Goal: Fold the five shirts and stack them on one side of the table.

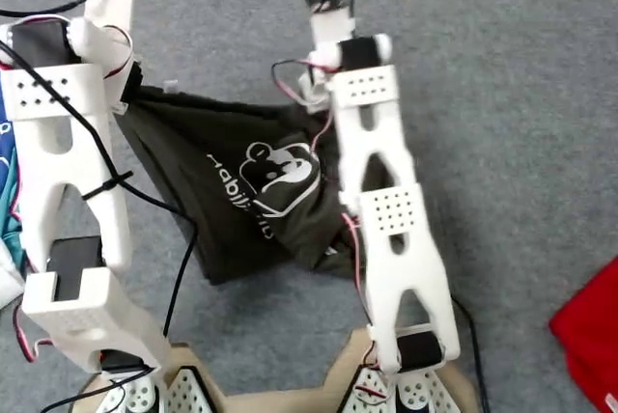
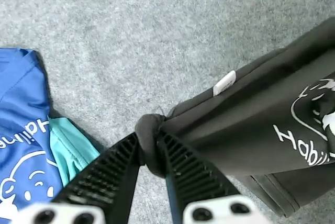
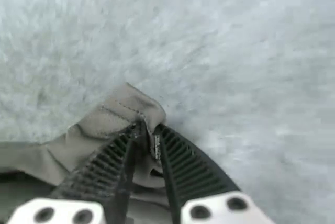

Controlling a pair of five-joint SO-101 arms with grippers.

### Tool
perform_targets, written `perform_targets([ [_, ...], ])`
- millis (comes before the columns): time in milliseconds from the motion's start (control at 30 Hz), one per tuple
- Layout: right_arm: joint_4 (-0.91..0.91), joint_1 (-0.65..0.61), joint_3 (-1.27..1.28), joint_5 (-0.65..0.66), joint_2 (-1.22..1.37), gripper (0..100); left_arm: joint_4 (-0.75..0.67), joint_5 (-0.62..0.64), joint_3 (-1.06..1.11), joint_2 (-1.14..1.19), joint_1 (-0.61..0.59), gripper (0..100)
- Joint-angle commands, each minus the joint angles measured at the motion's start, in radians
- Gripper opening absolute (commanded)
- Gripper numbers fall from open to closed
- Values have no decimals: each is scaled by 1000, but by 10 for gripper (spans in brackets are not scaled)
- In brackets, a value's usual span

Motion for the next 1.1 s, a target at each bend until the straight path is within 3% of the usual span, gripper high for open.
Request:
perform_targets([
  [0, 18, 54, -47, 58, -176, 5, 12, 2, -9, -62, -17, 19],
  [267, 21, 96, 33, 112, -390, 5, 11, 2, 0, -56, -81, 19],
  [467, -31, -18, 352, 112, -338, 7, 11, -3, 84, -54, -81, 19],
  [600, -121, -96, 432, 120, -243, 13, 11, -3, 144, -54, -81, 19],
  [667, -123, -139, 418, 110, -197, 67, 11, -3, 166, -54, -81, 19],
  [800, -80, -209, 367, 78, -134, 306, 11, -3, 176, -54, -81, 19],
  [867, -43, -229, 328, 94, -117, 379, 11, -3, 176, -54, -81, 19],
  [967, 20, -228, 252, 97, -119, 373, 11, -3, 176, -54, -86, 19],
  [1067, 21, -137, 200, 95, -157, 336, 11, -5, 176, -54, -89, 19],
])
